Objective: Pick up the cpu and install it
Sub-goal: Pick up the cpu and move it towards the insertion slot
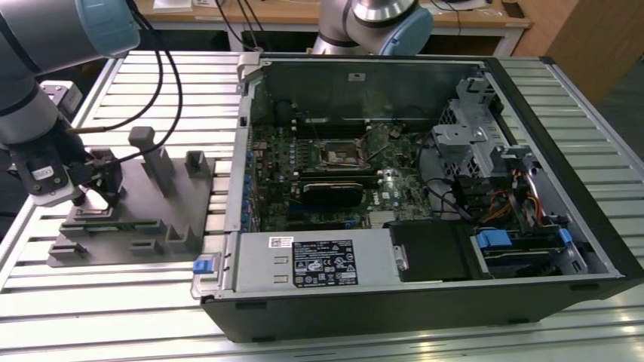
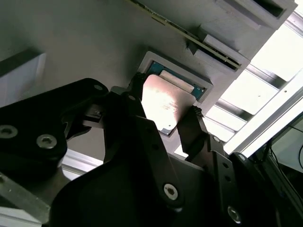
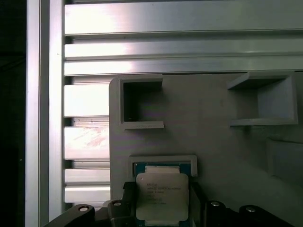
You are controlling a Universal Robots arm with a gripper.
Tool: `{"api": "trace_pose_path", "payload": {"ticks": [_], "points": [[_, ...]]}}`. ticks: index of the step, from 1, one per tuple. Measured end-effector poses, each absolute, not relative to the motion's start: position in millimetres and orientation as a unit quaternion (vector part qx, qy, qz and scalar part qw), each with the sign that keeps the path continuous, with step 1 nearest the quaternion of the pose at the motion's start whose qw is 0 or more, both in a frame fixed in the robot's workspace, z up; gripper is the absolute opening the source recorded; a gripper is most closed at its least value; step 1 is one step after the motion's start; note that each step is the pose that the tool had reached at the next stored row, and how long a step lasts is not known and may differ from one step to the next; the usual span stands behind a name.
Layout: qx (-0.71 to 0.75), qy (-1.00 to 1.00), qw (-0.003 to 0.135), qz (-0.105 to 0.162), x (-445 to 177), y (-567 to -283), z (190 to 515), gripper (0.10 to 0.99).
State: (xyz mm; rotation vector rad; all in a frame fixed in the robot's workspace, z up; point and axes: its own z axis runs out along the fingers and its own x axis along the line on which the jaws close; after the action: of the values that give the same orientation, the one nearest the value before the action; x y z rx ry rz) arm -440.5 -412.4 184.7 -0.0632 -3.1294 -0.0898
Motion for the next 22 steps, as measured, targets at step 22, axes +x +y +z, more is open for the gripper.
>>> {"api": "trace_pose_path", "payload": {"ticks": [22], "points": [[-0.017, -0.999, 0.005, -0.029, -442.5, -412.5, 184.4, 0.616]]}}
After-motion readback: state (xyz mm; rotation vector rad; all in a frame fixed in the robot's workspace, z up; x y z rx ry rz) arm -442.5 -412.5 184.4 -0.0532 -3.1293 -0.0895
